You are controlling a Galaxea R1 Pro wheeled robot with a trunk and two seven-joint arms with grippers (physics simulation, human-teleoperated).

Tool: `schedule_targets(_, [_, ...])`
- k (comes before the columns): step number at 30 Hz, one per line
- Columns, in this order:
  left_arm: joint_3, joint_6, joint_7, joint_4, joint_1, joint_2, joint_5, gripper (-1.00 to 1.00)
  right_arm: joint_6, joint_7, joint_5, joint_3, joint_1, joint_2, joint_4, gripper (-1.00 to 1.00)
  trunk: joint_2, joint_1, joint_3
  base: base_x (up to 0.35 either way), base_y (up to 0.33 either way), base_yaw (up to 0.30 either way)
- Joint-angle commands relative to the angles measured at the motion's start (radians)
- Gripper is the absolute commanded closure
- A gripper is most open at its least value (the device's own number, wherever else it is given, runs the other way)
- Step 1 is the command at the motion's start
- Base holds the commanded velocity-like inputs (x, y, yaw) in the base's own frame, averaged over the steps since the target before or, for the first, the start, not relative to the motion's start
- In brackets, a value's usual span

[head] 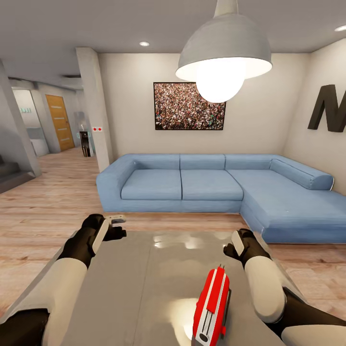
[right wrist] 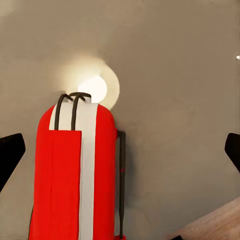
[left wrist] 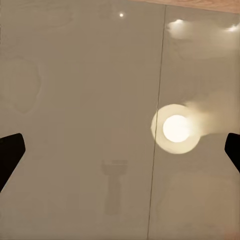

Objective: Turn on the radio receiver that's on the table in the living room.

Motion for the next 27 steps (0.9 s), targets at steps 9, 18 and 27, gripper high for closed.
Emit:
schedule_targets(9, [0.000, 0.000, 0.000, 0.000, 0.000, 0.001, 0.000, -1.00, -0.004, 0.003, 0.000, 0.000, 0.000, 0.001, 0.043, -1.00, 0.000, 0.000, 0.000, 0.000, 0.000, 0.000])
schedule_targets(18, [0.001, 0.000, 0.000, 0.004, 0.000, 0.001, 0.000, -1.00, -0.047, 0.007, -0.001, -0.001, 0.000, 0.000, 0.098, -1.00, 0.000, 0.000, 0.000, 0.000, 0.000, 0.000])
schedule_targets(27, [0.006, -0.004, 0.000, 0.005, 0.000, 0.001, 0.000, -1.00, -0.131, 0.008, -0.001, -0.003, 0.000, -0.007, 0.177, -1.00, 0.000, 0.000, 0.000, 0.000, 0.000, 0.000])
